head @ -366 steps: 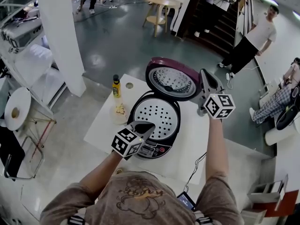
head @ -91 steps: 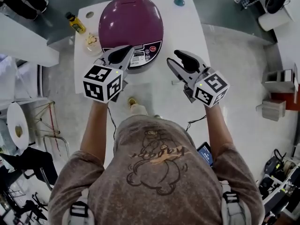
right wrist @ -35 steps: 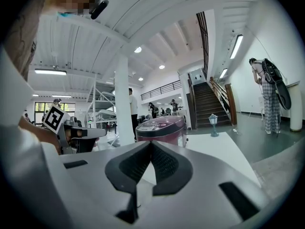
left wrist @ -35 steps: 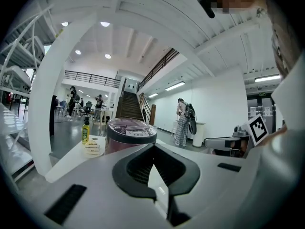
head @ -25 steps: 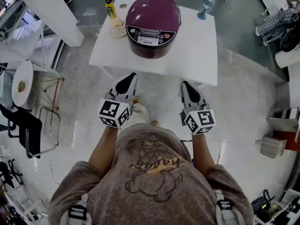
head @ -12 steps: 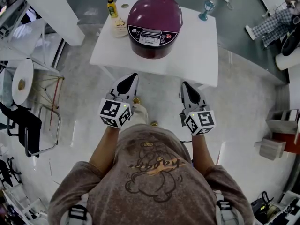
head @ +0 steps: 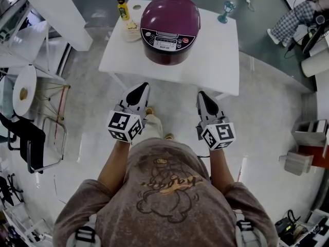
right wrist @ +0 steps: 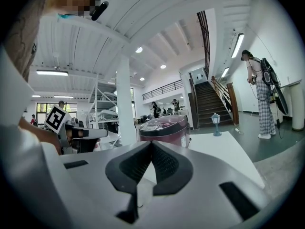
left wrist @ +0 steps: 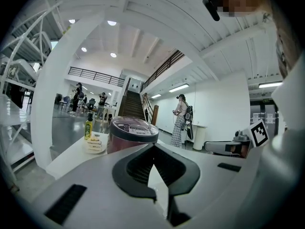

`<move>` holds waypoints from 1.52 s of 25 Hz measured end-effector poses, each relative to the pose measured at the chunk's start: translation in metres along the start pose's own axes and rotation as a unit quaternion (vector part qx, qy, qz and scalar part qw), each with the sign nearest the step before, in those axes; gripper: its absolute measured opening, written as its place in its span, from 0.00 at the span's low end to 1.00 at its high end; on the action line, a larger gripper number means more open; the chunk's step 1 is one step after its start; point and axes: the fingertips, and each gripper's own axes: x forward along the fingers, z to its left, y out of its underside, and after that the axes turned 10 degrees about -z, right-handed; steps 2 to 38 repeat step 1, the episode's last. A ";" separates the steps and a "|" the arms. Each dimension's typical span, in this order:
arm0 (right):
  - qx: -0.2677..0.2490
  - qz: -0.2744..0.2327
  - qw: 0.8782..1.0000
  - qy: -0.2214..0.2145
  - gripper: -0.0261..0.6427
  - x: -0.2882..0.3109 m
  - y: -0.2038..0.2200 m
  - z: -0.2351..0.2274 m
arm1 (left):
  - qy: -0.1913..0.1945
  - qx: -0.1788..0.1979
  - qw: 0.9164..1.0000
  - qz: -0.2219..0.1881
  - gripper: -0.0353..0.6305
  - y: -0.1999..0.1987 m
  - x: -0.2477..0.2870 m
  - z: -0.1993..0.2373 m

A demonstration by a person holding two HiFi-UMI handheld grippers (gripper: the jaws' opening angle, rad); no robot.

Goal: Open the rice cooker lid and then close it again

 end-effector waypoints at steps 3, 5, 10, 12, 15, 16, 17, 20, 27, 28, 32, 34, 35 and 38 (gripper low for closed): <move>0.000 0.000 1.000 0.000 0.03 0.000 0.001 0.001 | -0.001 -0.001 1.000 0.001 0.08 0.001 -0.001 0.001; 0.000 0.000 1.000 0.000 0.03 0.000 0.001 0.001 | -0.001 -0.001 1.000 0.001 0.08 0.001 -0.001 0.001; 0.000 0.000 1.000 0.000 0.03 0.000 0.001 0.001 | -0.001 -0.001 1.000 0.001 0.08 0.001 -0.001 0.001; 0.000 0.000 1.000 0.000 0.03 0.000 0.001 0.001 | -0.001 -0.001 1.000 0.001 0.08 0.001 -0.001 0.001; 0.000 0.000 1.000 0.000 0.03 0.000 0.001 0.001 | -0.001 -0.001 1.000 0.001 0.08 0.001 -0.001 0.001; 0.000 0.000 1.000 0.000 0.03 0.000 0.001 0.001 | -0.001 -0.001 1.000 0.001 0.08 0.001 -0.001 0.001; 0.000 0.000 1.000 0.000 0.03 0.000 0.001 0.001 | -0.001 -0.001 1.000 0.001 0.08 0.001 -0.001 0.001; 0.000 0.000 1.000 0.000 0.03 0.000 0.001 0.001 | -0.001 -0.001 1.000 0.001 0.08 0.001 -0.001 0.001; 0.000 0.000 1.000 0.000 0.03 0.000 0.001 0.001 | -0.001 -0.001 1.000 0.001 0.08 0.001 -0.001 0.001; 0.000 0.000 1.000 0.000 0.03 0.000 0.001 0.001 | -0.001 -0.001 1.000 0.001 0.08 0.001 -0.001 0.001; 0.000 0.000 1.000 0.000 0.03 0.000 0.001 0.001 | -0.001 -0.001 1.000 0.001 0.08 0.001 -0.001 0.001; 0.000 0.000 1.000 0.000 0.03 0.000 0.001 0.001 | -0.001 -0.001 1.000 0.001 0.08 0.001 -0.001 0.001; 0.000 0.000 1.000 0.000 0.03 0.000 0.001 0.001 | -0.001 -0.001 1.000 0.001 0.08 0.001 -0.001 0.001; 0.000 0.000 1.000 0.000 0.03 0.000 0.001 0.001 | -0.001 -0.001 1.000 0.001 0.08 0.001 -0.001 0.001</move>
